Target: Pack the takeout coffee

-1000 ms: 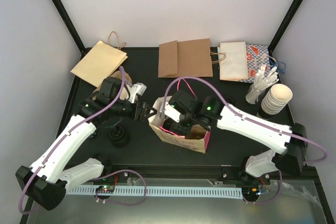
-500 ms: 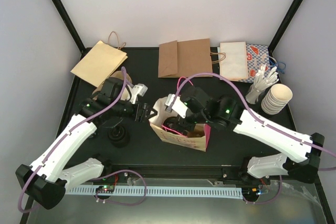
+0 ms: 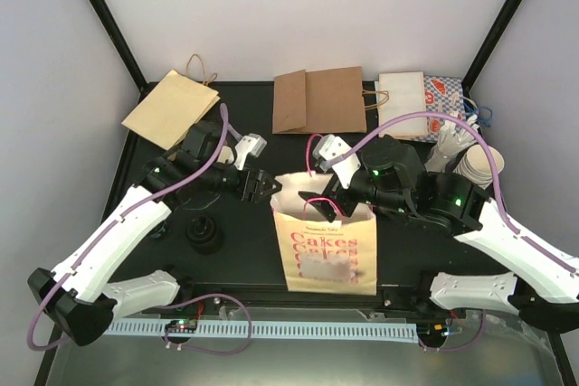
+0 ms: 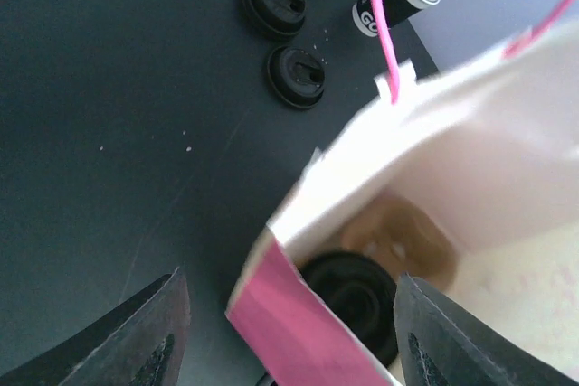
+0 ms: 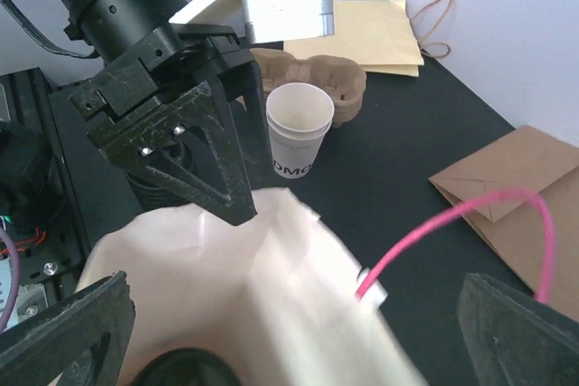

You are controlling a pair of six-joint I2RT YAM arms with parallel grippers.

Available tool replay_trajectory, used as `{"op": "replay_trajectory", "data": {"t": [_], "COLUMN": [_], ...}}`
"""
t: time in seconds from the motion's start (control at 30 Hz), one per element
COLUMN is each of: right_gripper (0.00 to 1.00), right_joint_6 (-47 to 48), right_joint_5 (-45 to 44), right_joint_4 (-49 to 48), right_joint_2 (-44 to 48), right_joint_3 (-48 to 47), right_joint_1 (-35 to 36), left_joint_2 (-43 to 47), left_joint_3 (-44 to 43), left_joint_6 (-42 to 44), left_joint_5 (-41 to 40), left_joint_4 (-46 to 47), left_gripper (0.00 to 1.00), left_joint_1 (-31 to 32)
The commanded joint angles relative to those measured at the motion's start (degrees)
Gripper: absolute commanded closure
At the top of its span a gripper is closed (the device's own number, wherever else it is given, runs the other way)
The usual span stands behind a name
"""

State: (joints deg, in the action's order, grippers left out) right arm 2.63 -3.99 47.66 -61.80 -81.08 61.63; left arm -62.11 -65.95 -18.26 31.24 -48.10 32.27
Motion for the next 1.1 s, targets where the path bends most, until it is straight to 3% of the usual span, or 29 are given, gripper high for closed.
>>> {"op": "replay_trajectory", "data": {"t": [0.0, 0.13, 0.37, 0.7, 0.9, 1.07], "right_gripper": [0.0, 0.0, 0.0, 0.0, 0.0, 0.01], "right_joint_6": [-5.1, -5.2, -2.6, -1.8, -4.8, -9.2], "right_joint_5": [-3.0, -3.3, -2.4, 0.4, 0.9, 3.0], "right_joint_4": [3.2, 3.8, -3.3, 1.5, 7.3, 11.3], "right_joint_2": [-1.4, -0.5, 5.4, 3.2, 0.4, -1.4], "right_joint_3": [-3.5, -1.6, 7.4, 4.6, 0.9, -4.4], "right_joint_1": [-0.2, -0.2, -0.2, -0.2, -0.1, -0.2], "left_joint_2": [-1.6, -2.9, -3.9, -7.2, -3.0, 1.3], "left_joint_3": [-3.3, -3.5, -4.7, -10.9, -10.8, -10.3], "left_joint_6": [-1.2, -2.6, -4.0, -4.6, -6.4, -6.2], "left_joint_5": [-2.0, -2.3, -2.3, -2.3, -4.3, -0.9], "left_joint_4": [-0.3, 0.6, 0.6, -9.3, -12.0, -10.5], "left_gripper": [0.36, 0.36, 0.35, 0.35, 0.35, 0.34], "left_joint_1": [1.4, 4.0, 5.4, 9.6, 11.1, 11.7]}}
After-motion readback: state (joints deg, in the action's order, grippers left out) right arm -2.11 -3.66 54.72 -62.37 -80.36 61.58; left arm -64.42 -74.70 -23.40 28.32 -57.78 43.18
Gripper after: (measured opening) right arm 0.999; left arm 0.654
